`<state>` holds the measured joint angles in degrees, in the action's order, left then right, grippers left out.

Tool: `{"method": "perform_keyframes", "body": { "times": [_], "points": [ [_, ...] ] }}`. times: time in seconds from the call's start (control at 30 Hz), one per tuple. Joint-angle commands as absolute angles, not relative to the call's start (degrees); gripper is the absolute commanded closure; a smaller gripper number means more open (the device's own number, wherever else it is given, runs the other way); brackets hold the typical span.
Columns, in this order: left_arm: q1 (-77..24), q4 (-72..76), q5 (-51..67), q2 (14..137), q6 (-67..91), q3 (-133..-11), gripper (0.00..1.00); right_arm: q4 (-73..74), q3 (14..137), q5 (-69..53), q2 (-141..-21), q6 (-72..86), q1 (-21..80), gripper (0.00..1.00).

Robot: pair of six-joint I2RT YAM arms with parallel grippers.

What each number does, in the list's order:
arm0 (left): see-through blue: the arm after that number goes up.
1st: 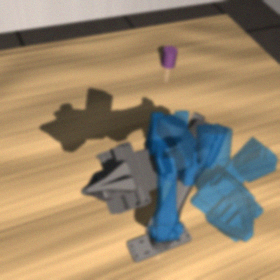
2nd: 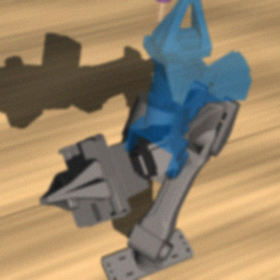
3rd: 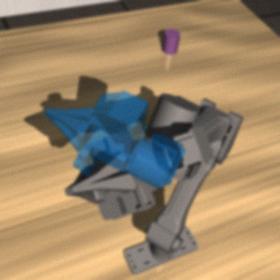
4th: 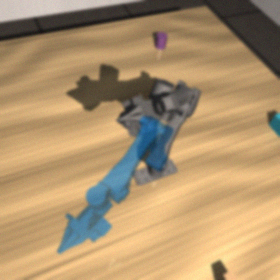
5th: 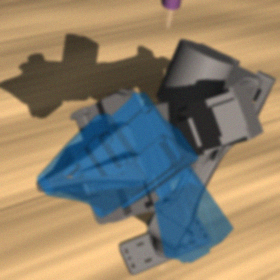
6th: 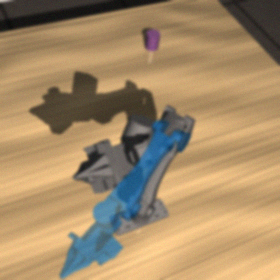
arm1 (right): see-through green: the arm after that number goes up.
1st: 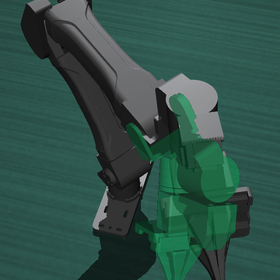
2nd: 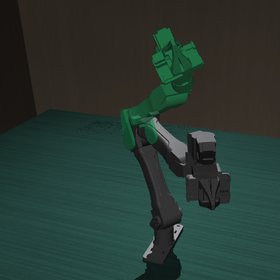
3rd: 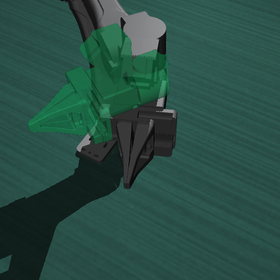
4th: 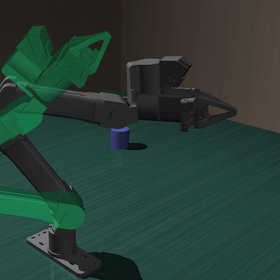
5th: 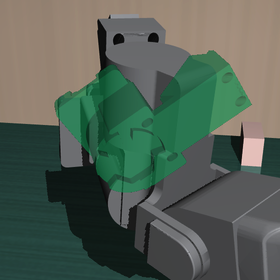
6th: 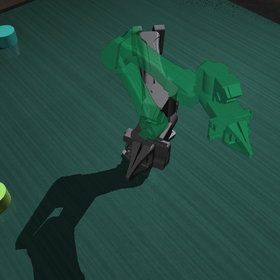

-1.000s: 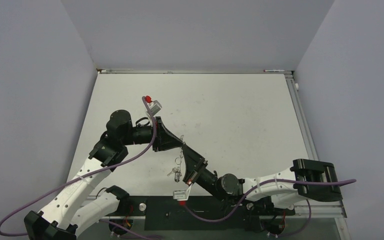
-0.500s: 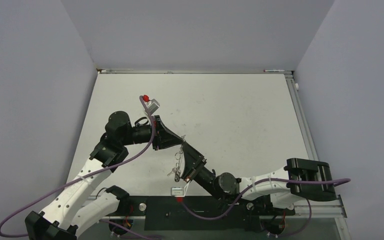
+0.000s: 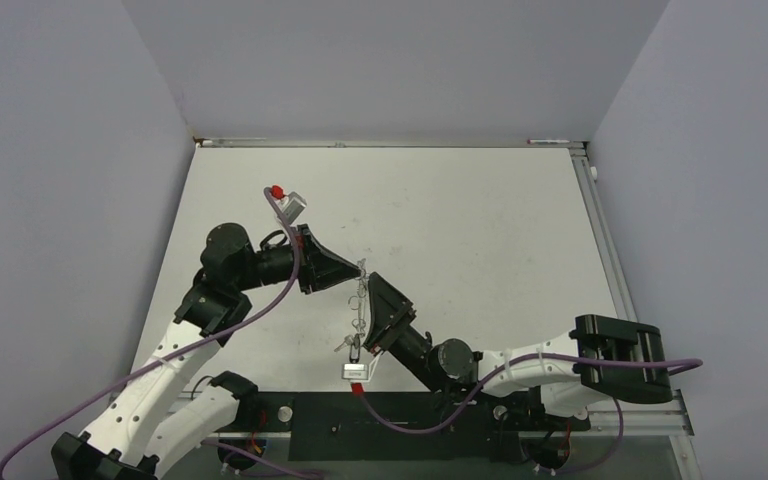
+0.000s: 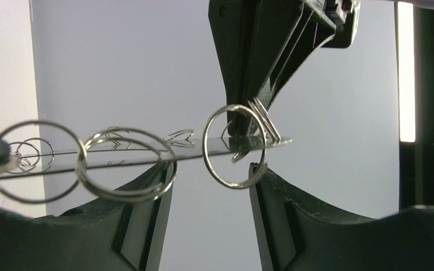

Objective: Put the keys on the keyring

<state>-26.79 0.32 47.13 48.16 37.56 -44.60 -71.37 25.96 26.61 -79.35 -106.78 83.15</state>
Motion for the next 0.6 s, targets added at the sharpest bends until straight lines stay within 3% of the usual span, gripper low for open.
{"method": "perform_keyframes", "body": {
  "times": [0.0,0.2,0.33,0.57],
  "points": [
    [-24.5,7.3,47.2,46.4,40.1,-44.3,1.0,-74.0,27.0,27.0,-77.3,-104.2,82.3,0.47],
    [-22.8,8.9,47.7,45.5,40.7,-44.2,1.0,-74.9,25.2,28.1,-76.1,-101.0,81.9,0.42],
    [-22.7,9.3,47.4,44.5,39.0,-43.9,1.0,-72.9,25.3,30.1,-74.7,-93.1,81.4,0.34],
    [-22.9,7.8,45.0,40.5,33.2,-43.3,1.0,-45.9,29.3,29.7,-65.8,-70.9,79.1,0.31]
  ]
}}
